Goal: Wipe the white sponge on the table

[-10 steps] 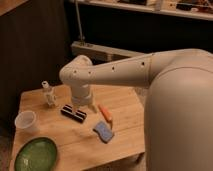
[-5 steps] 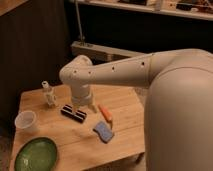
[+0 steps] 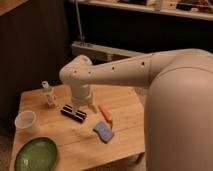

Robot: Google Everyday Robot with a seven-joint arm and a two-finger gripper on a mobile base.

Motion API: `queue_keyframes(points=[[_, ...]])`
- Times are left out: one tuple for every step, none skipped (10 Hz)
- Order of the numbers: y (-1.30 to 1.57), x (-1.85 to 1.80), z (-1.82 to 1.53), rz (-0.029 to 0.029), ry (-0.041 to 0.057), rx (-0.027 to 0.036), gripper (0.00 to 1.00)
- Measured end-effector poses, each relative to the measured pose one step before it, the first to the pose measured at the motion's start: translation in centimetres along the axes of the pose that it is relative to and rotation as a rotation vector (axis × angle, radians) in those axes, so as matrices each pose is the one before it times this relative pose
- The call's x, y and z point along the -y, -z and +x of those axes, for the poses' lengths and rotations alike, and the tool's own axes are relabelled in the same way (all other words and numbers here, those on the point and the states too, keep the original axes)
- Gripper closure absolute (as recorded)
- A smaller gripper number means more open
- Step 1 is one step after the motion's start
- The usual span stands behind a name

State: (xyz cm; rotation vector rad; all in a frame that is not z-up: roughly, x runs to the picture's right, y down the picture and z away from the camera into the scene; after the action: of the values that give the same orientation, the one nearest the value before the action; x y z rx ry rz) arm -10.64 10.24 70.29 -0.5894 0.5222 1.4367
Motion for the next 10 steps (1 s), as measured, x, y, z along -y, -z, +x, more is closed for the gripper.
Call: queue_keyframes(points=[[0.001, 0.002, 0.000, 0.00001, -0.00005, 0.00001, 0.35], [-0.001, -0.002, 0.000, -0.00004, 0.00004, 0.00000, 0.35], [0.000, -0.001, 0.001, 0.00001, 0.00006, 0.00000, 0.35], [0.000, 0.001, 0.000, 0.00000, -0.00005, -0.00003, 0.35], [0.001, -0.001, -0.002, -0.00003, -0.00001, 0.00008, 0.35], [-0.005, 0.009, 0.007, -0.00009, -0.00016, -0.00017, 0.35], [-0.077, 0.116, 0.049, -0.00463, 0.00480, 0.00101, 0.35], [-0.261, 0.229, -0.160, -0.02296, 0.01883, 0.01582, 0.35], [-0.465, 1.000, 0.008, -0.05257, 0.04847, 0.03673, 0.35], [-0.146, 1.622, 0.078, -0.05192, 0.03834, 0.04058, 0.35]])
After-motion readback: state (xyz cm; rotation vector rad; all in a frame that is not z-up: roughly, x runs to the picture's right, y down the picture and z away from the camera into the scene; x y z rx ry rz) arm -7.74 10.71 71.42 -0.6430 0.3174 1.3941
